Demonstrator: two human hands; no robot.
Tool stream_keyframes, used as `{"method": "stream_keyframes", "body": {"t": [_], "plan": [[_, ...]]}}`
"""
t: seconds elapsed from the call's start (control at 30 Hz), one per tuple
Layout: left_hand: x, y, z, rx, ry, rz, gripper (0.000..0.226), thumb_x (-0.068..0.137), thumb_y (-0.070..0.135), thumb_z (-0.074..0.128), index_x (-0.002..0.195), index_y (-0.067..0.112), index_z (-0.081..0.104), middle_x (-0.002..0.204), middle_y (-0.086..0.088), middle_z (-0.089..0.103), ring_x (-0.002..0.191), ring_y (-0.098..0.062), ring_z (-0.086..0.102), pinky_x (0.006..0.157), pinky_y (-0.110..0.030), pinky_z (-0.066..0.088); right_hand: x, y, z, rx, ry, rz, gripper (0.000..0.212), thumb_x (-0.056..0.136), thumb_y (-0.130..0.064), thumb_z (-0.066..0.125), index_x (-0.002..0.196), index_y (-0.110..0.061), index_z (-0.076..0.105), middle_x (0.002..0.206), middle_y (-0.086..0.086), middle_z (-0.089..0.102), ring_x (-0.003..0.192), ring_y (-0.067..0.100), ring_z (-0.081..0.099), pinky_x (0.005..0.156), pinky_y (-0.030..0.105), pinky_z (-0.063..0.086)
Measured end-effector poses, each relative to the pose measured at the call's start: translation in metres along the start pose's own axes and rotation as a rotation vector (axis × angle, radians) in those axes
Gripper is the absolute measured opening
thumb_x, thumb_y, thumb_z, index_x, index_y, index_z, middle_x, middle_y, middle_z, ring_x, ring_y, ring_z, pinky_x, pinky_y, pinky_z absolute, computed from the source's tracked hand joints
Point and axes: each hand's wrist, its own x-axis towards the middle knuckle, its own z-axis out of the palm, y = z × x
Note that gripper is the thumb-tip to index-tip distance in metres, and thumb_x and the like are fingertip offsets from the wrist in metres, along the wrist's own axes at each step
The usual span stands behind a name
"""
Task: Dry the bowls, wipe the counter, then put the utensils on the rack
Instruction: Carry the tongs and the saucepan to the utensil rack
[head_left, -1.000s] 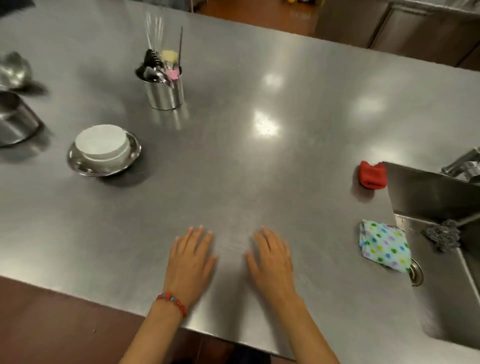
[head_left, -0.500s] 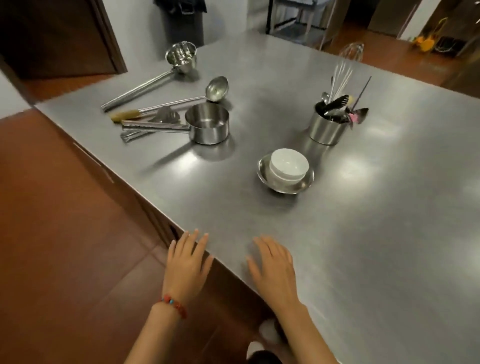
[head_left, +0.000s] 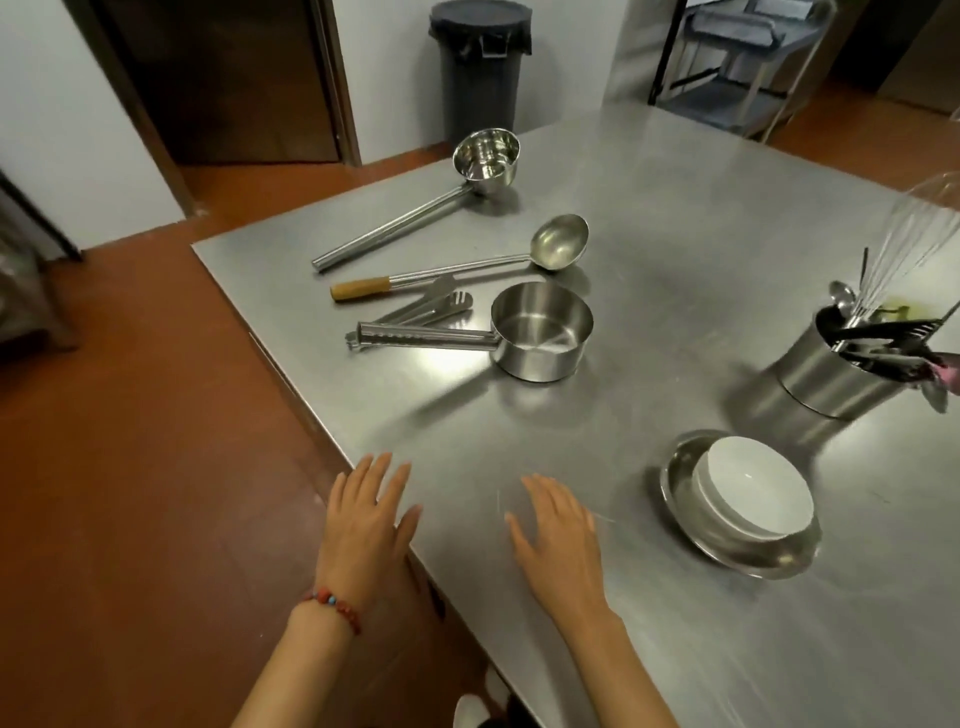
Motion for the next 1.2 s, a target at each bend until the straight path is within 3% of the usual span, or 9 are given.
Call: {"method": "stream_keyframes", "body": {"t": [0.17, 0.4, 0.53, 0.63, 0.73, 0.83, 0.97, 1.07, 1.2], "plan": [[0.053, -0.044, -0.018, 0.002, 0.059, -0.007, 0.077, 0.094, 0.051, 0.009, 0.112, -0.001, 0.063, 0.118, -0.025, 0.061, 0.11, -0.046, 0.055, 0.088, -0.062, 0.042, 0.057, -0.034, 0.017, 0.029, -0.024, 0.011, 0.051, 0.093, -0.037, 0.046, 0.14, -0.018, 0.035, 0.147, 0.0, 0.038, 0.137, 0.015, 0.03, 0.112, 0.027, 0.016], [0.141, -0.126, -0.025, -0.012, -0.001, 0.1, 0.079, 0.093, 0.053, 0.007, 0.116, -0.001, 0.06, 0.122, -0.026, 0.058, 0.114, -0.046, 0.052, 0.091, -0.062, 0.041, 0.131, -0.094, 0.058, 0.137, 0.024, 0.133, 0.048, 0.093, -0.035, 0.048, 0.138, -0.019, 0.039, 0.145, -0.002, 0.041, 0.135, 0.014, 0.033, 0.111, 0.029, 0.02], [0.191, -0.168, -0.03, -0.044, -0.063, 0.194, 0.074, 0.093, 0.052, 0.012, 0.117, 0.001, 0.06, 0.125, -0.025, 0.057, 0.116, -0.044, 0.051, 0.093, -0.06, 0.041, 0.166, -0.14, 0.077, 0.533, 0.161, 0.478, 0.033, 0.091, -0.029, 0.055, 0.12, -0.012, 0.057, 0.122, 0.005, 0.061, 0.119, 0.021, 0.053, 0.098, 0.027, 0.039], [0.225, -0.191, -0.026, -0.096, -0.069, 0.235, 0.05, 0.089, 0.036, 0.041, 0.124, 0.004, 0.055, 0.132, -0.021, 0.052, 0.124, -0.042, 0.045, 0.1, -0.057, 0.036, 0.197, -0.168, 0.077, 0.946, 0.275, 0.744, 0.019, 0.091, -0.032, 0.054, 0.095, -0.016, 0.063, 0.091, 0.003, 0.068, 0.095, 0.024, 0.065, 0.084, 0.032, 0.05], [0.252, -0.203, -0.019, -0.128, -0.101, 0.28, 0.046, 0.087, 0.026, 0.056, 0.128, 0.006, 0.051, 0.137, -0.02, 0.047, 0.13, -0.039, 0.038, 0.105, -0.054, 0.032, 0.227, -0.181, 0.076, 1.292, 0.309, 0.929, 0.026, 0.09, -0.04, 0.054, 0.085, -0.016, 0.062, 0.082, 0.006, 0.068, 0.077, 0.021, 0.066, 0.068, 0.031, 0.055], [0.27, -0.204, -0.013, -0.185, -0.122, 0.3, 0.045, 0.089, 0.026, 0.054, 0.129, 0.006, 0.05, 0.139, -0.02, 0.045, 0.131, -0.038, 0.036, 0.106, -0.052, 0.031, 0.252, -0.192, 0.076, 1.545, 0.352, 1.089, 0.025, 0.087, -0.036, 0.06, 0.082, -0.012, 0.059, 0.078, 0.006, 0.064, 0.072, 0.019, 0.062, 0.058, 0.031, 0.052], [0.284, -0.198, -0.003, -0.279, -0.191, 0.241, 0.047, 0.09, 0.022, 0.056, 0.133, 0.008, 0.045, 0.143, -0.016, 0.039, 0.134, -0.032, 0.031, 0.11, -0.045, 0.027, 0.264, -0.197, 0.079, 1.632, 0.406, 1.144, 0.019, 0.086, -0.025, 0.063, 0.088, -0.007, 0.058, 0.078, 0.006, 0.062, 0.071, 0.018, 0.062, 0.049, 0.03, 0.053], [0.291, -0.191, 0.003, -0.386, -0.228, 0.188, 0.048, 0.09, 0.024, 0.054, 0.134, 0.008, 0.043, 0.142, -0.016, 0.041, 0.132, -0.03, 0.034, 0.108, -0.042, 0.03, 0.252, -0.19, 0.078, 1.598, 0.394, 1.155, 0.018, 0.087, -0.024, 0.062, 0.087, -0.007, 0.058, 0.077, 0.007, 0.062, 0.07, 0.021, 0.064, 0.052, 0.031, 0.055], [0.302, -0.178, 0.015, -0.445, -0.278, 0.106, 0.047, 0.091, 0.029, 0.052, 0.132, 0.008, 0.045, 0.13, -0.016, 0.052, 0.12, -0.029, 0.044, 0.101, -0.043, 0.041, 0.221, -0.175, 0.074, 1.618, 0.407, 1.176, 0.016, 0.088, -0.019, 0.059, 0.089, -0.004, 0.055, 0.07, 0.014, 0.061, 0.049, 0.023, 0.064, 0.046, 0.031, 0.056]]}}
